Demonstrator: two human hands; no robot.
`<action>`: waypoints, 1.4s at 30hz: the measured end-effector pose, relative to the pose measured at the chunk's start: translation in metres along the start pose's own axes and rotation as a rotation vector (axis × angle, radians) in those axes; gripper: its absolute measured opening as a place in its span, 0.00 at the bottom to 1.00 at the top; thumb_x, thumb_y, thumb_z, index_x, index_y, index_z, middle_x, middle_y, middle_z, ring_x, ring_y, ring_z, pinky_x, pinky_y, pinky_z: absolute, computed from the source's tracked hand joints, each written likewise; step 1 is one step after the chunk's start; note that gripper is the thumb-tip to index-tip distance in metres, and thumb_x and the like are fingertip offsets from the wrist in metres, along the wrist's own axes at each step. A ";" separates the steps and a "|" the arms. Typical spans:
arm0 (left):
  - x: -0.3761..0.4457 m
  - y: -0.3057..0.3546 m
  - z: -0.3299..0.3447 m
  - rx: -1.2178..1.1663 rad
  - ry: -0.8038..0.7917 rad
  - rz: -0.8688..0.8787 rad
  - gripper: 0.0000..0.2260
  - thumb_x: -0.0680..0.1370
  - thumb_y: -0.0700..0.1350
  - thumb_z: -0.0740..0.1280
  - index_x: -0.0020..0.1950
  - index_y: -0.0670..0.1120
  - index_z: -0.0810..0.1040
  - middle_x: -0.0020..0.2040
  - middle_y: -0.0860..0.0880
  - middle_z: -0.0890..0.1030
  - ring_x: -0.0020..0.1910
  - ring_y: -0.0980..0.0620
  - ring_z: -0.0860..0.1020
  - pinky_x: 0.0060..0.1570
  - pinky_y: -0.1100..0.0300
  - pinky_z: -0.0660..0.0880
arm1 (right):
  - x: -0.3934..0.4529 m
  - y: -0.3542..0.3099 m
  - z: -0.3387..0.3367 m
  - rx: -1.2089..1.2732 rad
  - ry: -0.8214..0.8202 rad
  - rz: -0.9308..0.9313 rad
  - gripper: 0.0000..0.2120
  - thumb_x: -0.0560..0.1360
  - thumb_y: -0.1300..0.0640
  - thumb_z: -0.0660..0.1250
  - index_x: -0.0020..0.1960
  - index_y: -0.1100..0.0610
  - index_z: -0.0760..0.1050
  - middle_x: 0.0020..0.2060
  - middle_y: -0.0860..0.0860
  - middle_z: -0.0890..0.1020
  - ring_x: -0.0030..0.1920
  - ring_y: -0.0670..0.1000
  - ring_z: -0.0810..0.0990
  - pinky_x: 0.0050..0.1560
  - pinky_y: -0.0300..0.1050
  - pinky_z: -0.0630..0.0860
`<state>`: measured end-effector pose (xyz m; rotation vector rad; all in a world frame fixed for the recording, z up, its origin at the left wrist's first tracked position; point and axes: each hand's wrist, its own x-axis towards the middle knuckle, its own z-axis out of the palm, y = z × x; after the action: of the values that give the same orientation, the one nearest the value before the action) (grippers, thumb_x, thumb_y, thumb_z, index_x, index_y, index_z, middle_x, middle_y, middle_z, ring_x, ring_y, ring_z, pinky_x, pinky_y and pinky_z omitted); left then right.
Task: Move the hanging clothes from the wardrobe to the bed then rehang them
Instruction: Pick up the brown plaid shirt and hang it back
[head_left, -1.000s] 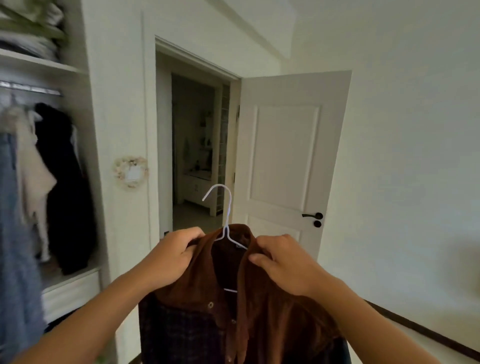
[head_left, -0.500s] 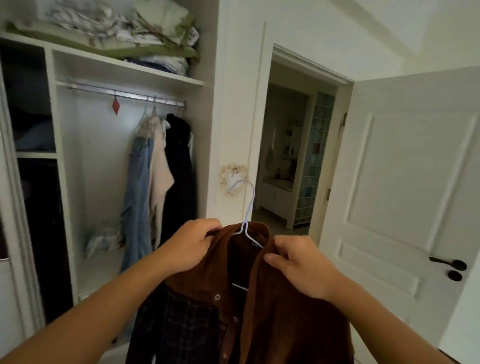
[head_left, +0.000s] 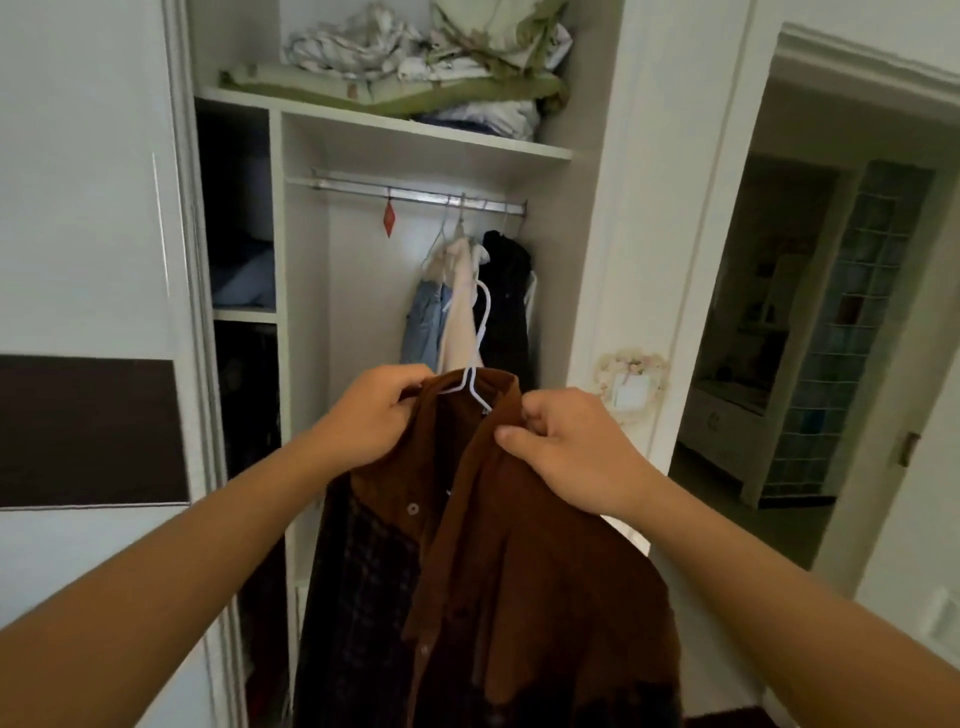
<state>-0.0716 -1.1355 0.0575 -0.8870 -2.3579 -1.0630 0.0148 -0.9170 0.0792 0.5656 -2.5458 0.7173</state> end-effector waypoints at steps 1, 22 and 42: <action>0.009 -0.010 -0.005 0.020 0.036 -0.019 0.10 0.78 0.35 0.65 0.47 0.49 0.82 0.43 0.54 0.83 0.46 0.56 0.81 0.45 0.57 0.74 | 0.018 0.000 0.005 0.015 0.023 -0.004 0.17 0.76 0.55 0.68 0.30 0.58 0.69 0.24 0.48 0.71 0.27 0.43 0.72 0.30 0.36 0.64; 0.169 -0.189 -0.103 -0.148 0.228 -0.184 0.18 0.83 0.57 0.53 0.55 0.50 0.78 0.48 0.53 0.80 0.49 0.55 0.78 0.49 0.57 0.73 | 0.382 -0.013 0.103 0.046 0.250 0.142 0.18 0.68 0.57 0.68 0.26 0.58 0.63 0.26 0.55 0.70 0.29 0.53 0.72 0.31 0.47 0.69; 0.363 -0.327 -0.056 -0.182 0.212 -0.267 0.31 0.81 0.60 0.59 0.79 0.49 0.54 0.75 0.51 0.65 0.73 0.47 0.65 0.70 0.52 0.63 | 0.628 0.097 0.122 -0.131 0.305 0.137 0.15 0.74 0.64 0.63 0.30 0.58 0.65 0.30 0.53 0.69 0.31 0.50 0.69 0.29 0.41 0.66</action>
<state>-0.5512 -1.2060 0.1363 -0.4952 -2.2683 -1.4200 -0.5849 -1.0752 0.2644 0.2203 -2.3387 0.6243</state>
